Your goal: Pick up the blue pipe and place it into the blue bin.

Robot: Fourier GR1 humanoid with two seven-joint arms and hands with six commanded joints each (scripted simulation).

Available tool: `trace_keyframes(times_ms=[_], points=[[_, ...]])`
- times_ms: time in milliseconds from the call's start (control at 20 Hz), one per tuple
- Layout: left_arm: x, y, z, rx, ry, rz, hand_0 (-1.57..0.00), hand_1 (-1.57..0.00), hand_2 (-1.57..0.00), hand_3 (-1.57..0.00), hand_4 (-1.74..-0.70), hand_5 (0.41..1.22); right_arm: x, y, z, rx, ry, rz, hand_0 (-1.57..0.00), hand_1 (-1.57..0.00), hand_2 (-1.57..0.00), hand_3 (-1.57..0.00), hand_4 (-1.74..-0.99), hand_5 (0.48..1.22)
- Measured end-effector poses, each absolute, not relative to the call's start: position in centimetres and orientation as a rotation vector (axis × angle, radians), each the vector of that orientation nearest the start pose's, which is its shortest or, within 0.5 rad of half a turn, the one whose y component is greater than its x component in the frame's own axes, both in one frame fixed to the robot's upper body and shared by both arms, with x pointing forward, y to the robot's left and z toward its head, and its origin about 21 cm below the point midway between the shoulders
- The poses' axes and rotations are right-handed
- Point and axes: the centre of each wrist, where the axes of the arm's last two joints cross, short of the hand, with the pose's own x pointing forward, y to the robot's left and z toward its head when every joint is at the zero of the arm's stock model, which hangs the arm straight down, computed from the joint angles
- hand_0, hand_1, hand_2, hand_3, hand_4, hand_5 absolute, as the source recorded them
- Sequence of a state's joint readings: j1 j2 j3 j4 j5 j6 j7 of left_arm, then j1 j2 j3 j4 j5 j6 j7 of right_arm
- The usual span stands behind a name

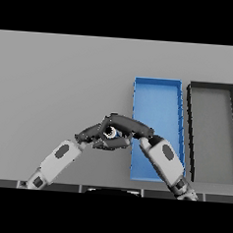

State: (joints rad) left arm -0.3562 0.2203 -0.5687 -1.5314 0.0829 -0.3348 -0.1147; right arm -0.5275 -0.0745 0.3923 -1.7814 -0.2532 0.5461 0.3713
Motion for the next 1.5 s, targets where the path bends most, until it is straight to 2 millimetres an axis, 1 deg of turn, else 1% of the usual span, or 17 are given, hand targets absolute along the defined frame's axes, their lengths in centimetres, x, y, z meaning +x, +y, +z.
trace_keyframes(times_ms=[100,150,200,300,400,500,550,650,700,750,800,850,1000,1050,1250,1350,1500], points=[[27.7,11.6,5.5,-0.611,-1.689,-1.013,-0.2,-0.17,-0.17,-0.07,-0.91,0.901,27.8,-9.3,17.3,0.757,-1.66,1.147,-1.57,-1.57,-1.57,-1.57,-1.484,1.215],[27.9,12.0,5.4,-0.577,-1.673,-1.015,-0.16,-0.13,-0.14,-0.05,-0.88,0.842,27.6,-9.3,16.9,0.776,-1.673,1.14,-1.57,-1.57,-1.57,-1.57,-1.484,1.216],[27.9,11.6,5.2,-0.549,-1.652,-1.01,-0.13,-0.11,-0.11,-0.04,-0.85,0.794,27.4,-9.2,16.9,0.778,-1.673,1.139,-1.57,-1.57,-1.57,-1.57,-1.484,1.217],[27.9,11.7,5.0,-0.544,-1.655,-0.996,-0.08,-0.07,-0.07,-0.03,-0.83,0.719,27.5,-9.3,17.1,0.762,-1.681,1.138,-1.57,-1.57,-1.57,-1.57,-1.485,1.219],[28.0,11.7,5.1,-0.547,-1.656,-0.991,-0.05,-0.04,-0.04,-0.02,-0.83,0.659,27.5,-9.0,17.1,0.752,-1.692,1.137,-1.57,-1.57,-1.57,-1.57,-1.485,1.219],[27.7,11.5,5.0,-0.557,-1.652,-0.954,-0.03,-0.03,-0.03,-0.01,-0.85,0.623,27.7,-9.2,17.5,0.739,-1.688,1.134,-1.57,-1.57,-1.57,-1.57,-1.488,1.22],[27.6,11.8,4.8,-0.53,-1.602,-0.943,-0.03,-0.02,-0.02,-0.01,-0.87,0.616,27.4,-9.1,17.1,0.759,-1.694,1.136,-1.57,-1.57,-1.57,-1.57,-1.49,1.22],[27.8,12.1,4.9,-0.495,-1.553,-0.936,-0.02,-0.01,-0.01,-0.01,-0.88,0.605,27.8,-9.0,17.4,0.758,-1.703,1.1,-1.57,-1.57,-1.57,-1.57,-1.492,1.22],[27.6,12.5,4.7,-0.499,-1.549,-0.93,-0.01,-0.01,-0.01,0.0,-0.88,0.593,27.8,-9.3,17.5,0.8,-1.701,1.071,-1.57,-1.57,-1.57,-1.57,-1.492,1.221],[27.6,12.2,4.5,-0.489,-1.544,-0.935,-0.01,-0.01,-0.01,0.0,-0.88,0.572,28.0,-9.4,17.5,0.857,-1.676,1.028,-1.57,-1.57,-1.57,-1.57,-1.492,1.221],[27.4,12.7,4.4,-0.486,-1.544,-0.94,-0.01,-0.01,-0.01,0.0,-0.88,0.555,28.2,-9.5,18.1,0.93,-1.653,0.972,-1.57,-1.57,-1.57,-1.57,-1.492,1.221],[27.5,12.5,4.3,-0.487,-1.538,-0.943,-0.01,0.0,-0.01,0.0,-0.87,0.543,28.2,-9.6,18.4,0.966,-1.623,0.95,-1.57,-1.57,-1.57,-1.57,-1.493,1.221],[27.3,12.3,4.6,-0.492,-1.536,-0.949,0.0,0.0,0.0,0.0,-0.87,0.523,28.5,-9.5,20.7,1.041,-1.583,0.868,-1.57,-1.57,-1.57,-1.57,-1.493,1.221],[27.3,12.6,4.4,-0.49,-1.521,-0.95,0.0,0.0,0.0,0.0,-0.86,0.515,28.5,-9.5,21.8,1.05,-1.595,0.861,-1.57,-1.57,-1.57,-1.57,-1.492,1.221],[26.8,12.5,4.3,-0.493,-1.513,-0.956,0.0,0.0,0.0,0.0,-0.86,0.493,29.3,-10.2,26.2,1.029,-1.673,0.863,-1.57,-1.57,-1.57,-1.57,-1.494,1.221],[27.0,12.6,4.5,-0.494,-1.525,-0.956,0.0,0.0,0.0,0.0,-0.87,0.485,30.1,-10.4,29.2,0.999,-1.774,0.892,-1.57,-1.57,-1.57,-1.57,-1.496,1.221],[27.2,12.6,4.6,-0.496,-1.528,-0.949,0.0,0.0,0.0,0.0,-0.86,0.484,32.1,-11.6,31.6,0.913,-1.852,0.778,-1.57,-1.57,-1.57,-1.57,-1.497,1.221]])
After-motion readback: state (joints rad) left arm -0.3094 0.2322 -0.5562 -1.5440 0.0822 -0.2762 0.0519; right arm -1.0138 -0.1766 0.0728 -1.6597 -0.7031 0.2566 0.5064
